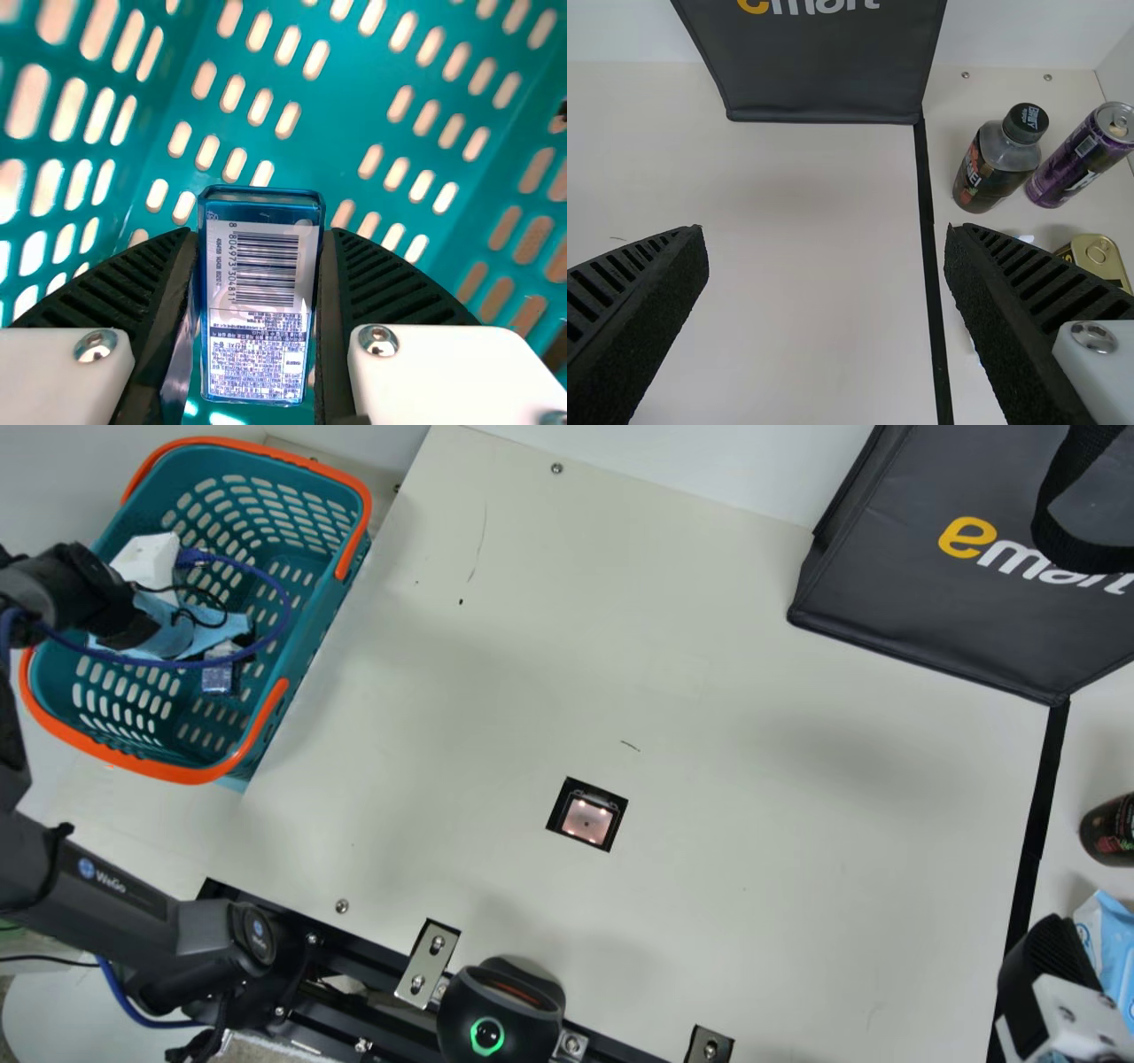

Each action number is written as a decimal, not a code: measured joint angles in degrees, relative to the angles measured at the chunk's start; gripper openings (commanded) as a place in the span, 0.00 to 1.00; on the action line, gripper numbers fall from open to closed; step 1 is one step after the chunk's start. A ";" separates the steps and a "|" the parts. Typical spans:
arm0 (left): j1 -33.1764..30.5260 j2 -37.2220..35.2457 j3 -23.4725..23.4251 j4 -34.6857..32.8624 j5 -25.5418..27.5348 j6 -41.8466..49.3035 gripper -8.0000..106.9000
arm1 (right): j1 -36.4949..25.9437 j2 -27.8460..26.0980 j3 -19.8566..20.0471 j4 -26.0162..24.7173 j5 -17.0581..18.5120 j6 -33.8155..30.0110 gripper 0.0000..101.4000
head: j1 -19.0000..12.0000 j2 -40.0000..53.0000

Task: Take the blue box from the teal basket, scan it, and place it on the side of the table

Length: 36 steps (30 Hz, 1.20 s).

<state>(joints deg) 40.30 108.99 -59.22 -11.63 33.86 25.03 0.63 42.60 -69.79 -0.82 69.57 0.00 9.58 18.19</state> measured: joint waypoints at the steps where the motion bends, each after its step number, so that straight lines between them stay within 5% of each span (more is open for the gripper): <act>1: 0.02 -0.74 -0.23 0.00 0.55 0.00 0.00 | 0.00 0.00 0.00 0.00 0.00 0.00 0.94 | 0.00 0.09; 36: -4.28 -23.80 -8.91 -1.57 19.41 -1.50 0.00 | 0.00 0.00 0.00 0.00 0.06 0.00 0.94 | 0.00 0.09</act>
<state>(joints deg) 36.02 85.19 -68.13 -13.20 53.27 23.54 0.63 42.60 -69.79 -0.82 69.62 0.00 9.58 18.28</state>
